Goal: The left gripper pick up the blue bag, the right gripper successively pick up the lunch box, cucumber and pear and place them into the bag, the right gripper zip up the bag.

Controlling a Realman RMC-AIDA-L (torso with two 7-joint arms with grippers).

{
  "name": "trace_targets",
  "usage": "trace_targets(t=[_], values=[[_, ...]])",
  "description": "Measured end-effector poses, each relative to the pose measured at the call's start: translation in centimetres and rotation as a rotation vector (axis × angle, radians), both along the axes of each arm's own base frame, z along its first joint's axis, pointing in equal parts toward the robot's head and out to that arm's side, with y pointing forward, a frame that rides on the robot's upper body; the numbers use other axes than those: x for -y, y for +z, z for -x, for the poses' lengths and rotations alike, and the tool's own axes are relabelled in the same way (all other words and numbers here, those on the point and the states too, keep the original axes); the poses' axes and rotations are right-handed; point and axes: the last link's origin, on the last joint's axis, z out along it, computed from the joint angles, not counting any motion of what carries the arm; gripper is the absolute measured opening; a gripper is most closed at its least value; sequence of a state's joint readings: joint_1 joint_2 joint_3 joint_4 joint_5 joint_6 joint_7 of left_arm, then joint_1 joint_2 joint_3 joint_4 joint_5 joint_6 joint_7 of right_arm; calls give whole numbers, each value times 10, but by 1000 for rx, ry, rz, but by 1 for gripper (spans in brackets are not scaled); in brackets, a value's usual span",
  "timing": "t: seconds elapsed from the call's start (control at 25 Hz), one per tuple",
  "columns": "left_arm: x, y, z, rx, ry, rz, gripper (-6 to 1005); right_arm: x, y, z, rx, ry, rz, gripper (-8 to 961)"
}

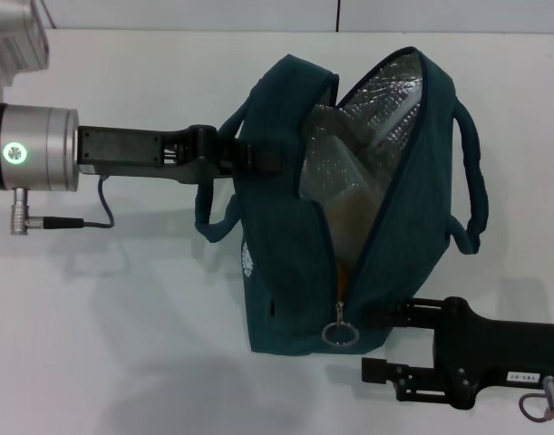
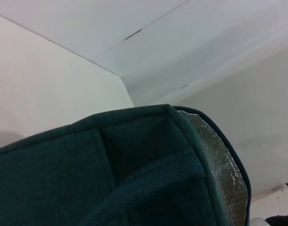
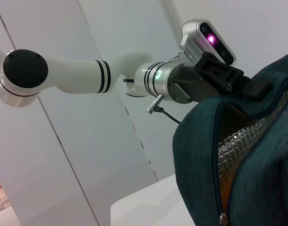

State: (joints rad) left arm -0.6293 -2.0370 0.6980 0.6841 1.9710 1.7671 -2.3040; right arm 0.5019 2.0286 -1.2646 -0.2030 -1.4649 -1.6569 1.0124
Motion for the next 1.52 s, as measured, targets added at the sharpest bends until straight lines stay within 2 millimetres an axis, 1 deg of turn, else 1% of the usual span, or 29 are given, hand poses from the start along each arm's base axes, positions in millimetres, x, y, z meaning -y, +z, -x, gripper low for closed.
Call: trace_targets(t=[0.2,0.4,0.84,1.4,1.52], values=[[0,0,0,0,0,0,88,-5,-2,4,8,6,10,644],[1,-3,-1,6,-1,4,89,-6,-4,7,19,18,38,799],[1,-5,-3,10,-5,6,89,-5,-7,11,30,49,74,798],[2,-7,-5,13,-10,9,90,-11,-8,12,38,29,64,760],[2,-7,-6,13,-13,11,90,-13,-8,11,50,21,54,624]])
